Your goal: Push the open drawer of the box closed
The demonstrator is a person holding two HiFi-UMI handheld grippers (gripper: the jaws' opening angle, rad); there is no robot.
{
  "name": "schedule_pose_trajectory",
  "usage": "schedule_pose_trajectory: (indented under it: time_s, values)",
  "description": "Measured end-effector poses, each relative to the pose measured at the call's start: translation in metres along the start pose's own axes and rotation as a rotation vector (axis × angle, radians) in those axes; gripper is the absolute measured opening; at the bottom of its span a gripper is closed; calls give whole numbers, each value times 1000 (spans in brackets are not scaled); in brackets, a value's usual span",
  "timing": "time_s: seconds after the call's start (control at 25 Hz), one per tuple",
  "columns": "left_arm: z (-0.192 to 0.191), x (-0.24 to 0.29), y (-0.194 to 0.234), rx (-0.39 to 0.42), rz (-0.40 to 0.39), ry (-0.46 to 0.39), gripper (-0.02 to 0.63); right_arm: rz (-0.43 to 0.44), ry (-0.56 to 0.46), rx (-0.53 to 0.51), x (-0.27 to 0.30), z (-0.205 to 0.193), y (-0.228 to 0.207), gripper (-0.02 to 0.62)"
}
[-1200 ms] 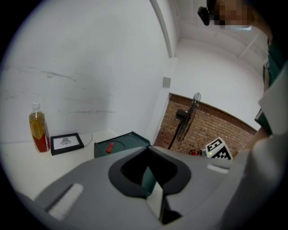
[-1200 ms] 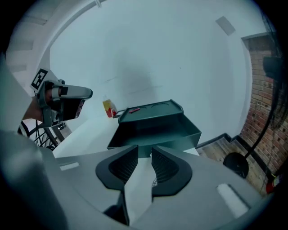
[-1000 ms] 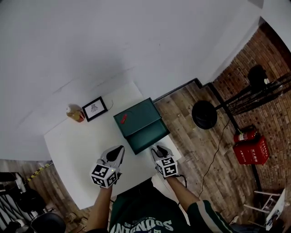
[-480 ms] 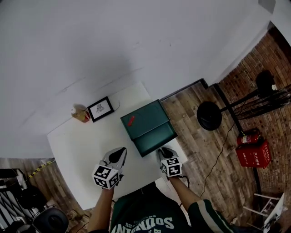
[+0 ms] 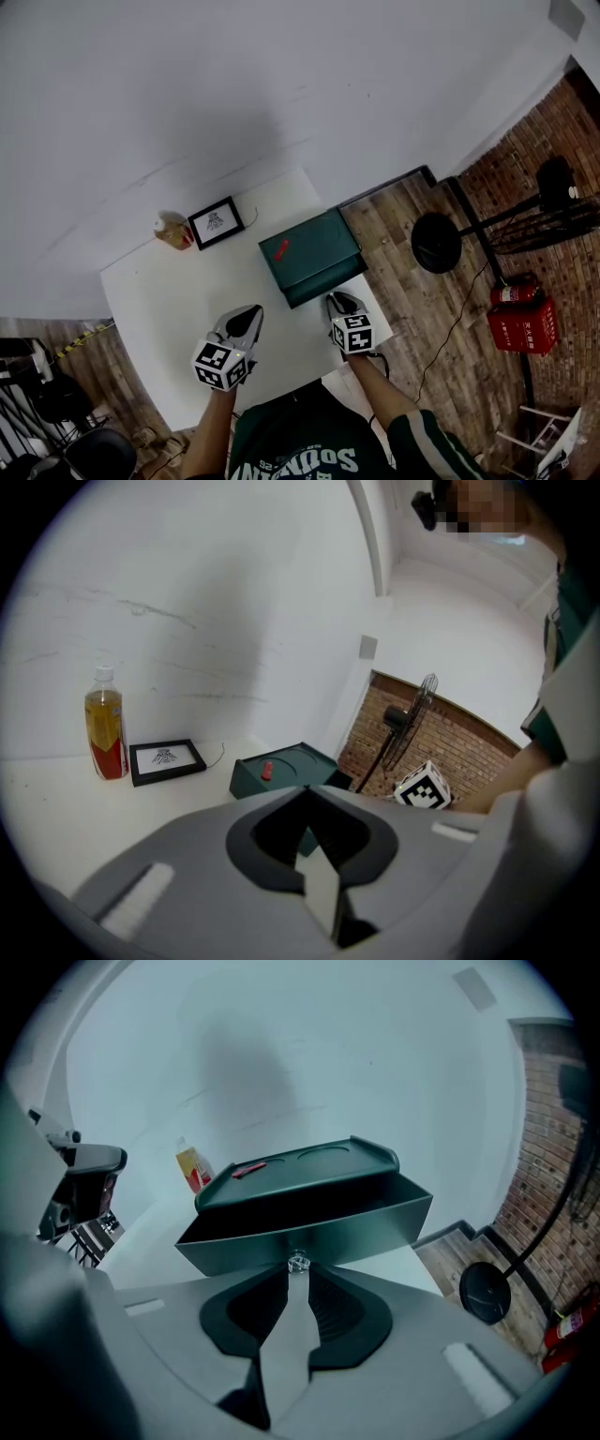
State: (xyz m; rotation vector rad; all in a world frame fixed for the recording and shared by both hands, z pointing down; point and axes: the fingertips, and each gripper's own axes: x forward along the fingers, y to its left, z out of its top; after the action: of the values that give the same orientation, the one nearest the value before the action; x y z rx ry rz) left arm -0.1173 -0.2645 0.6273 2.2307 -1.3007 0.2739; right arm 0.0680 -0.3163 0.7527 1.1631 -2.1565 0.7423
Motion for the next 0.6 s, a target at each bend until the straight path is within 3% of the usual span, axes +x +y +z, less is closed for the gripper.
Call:
schedule_pose_trajectory:
  time_s: [0.6]
  values:
    - [-10, -18, 17, -30, 38, -7, 52, 22, 7, 49, 40, 38, 3, 71]
